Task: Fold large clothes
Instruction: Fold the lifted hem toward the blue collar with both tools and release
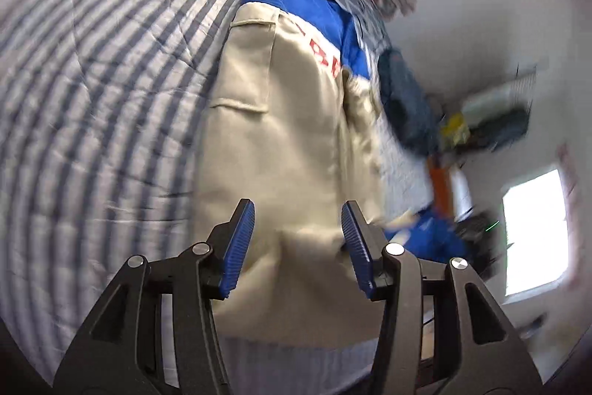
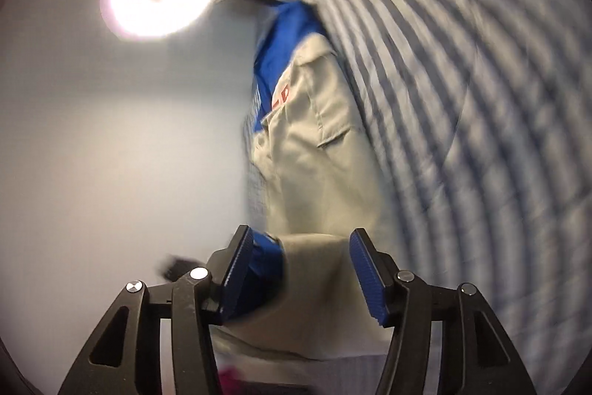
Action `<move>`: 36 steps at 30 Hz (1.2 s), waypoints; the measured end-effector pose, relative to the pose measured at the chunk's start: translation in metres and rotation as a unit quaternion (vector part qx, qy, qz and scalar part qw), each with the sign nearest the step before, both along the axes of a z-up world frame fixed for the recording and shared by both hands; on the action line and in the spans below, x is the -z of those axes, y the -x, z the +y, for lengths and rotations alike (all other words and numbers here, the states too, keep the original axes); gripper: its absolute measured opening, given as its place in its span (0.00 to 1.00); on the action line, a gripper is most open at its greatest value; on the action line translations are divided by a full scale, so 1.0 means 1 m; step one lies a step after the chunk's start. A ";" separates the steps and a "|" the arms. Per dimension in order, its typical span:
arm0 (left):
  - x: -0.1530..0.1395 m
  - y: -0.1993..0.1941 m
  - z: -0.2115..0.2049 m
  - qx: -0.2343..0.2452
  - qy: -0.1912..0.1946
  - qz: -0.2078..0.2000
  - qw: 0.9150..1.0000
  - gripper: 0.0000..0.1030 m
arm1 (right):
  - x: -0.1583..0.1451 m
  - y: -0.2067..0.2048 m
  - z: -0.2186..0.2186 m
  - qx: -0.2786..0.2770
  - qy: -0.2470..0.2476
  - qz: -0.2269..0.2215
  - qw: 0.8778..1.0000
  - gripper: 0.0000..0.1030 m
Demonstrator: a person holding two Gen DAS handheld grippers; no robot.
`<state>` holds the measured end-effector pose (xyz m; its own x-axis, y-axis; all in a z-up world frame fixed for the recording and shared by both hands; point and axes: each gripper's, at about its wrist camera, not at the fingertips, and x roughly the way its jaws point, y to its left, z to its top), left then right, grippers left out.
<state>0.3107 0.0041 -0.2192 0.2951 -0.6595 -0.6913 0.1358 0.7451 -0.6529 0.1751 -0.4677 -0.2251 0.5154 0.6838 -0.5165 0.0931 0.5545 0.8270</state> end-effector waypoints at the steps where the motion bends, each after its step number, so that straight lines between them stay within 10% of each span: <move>1: 0.002 0.006 -0.002 0.023 -0.016 -0.009 1.000 0.48 | -0.004 0.003 0.004 -0.019 0.034 -0.011 0.999 0.56; 10: -0.001 0.033 -0.008 0.108 -0.113 -0.065 0.986 0.55 | -0.015 0.010 0.083 -0.181 0.265 -0.095 0.942 0.61; 22: 0.002 0.047 -0.059 0.226 -0.150 -0.110 0.956 0.61 | -0.013 -0.007 0.109 -0.200 0.286 -0.136 0.927 0.80; 36: 0.036 0.010 -0.074 0.223 -0.107 -0.060 0.967 0.65 | 0.023 -0.044 0.116 -0.264 0.186 -0.103 0.941 0.73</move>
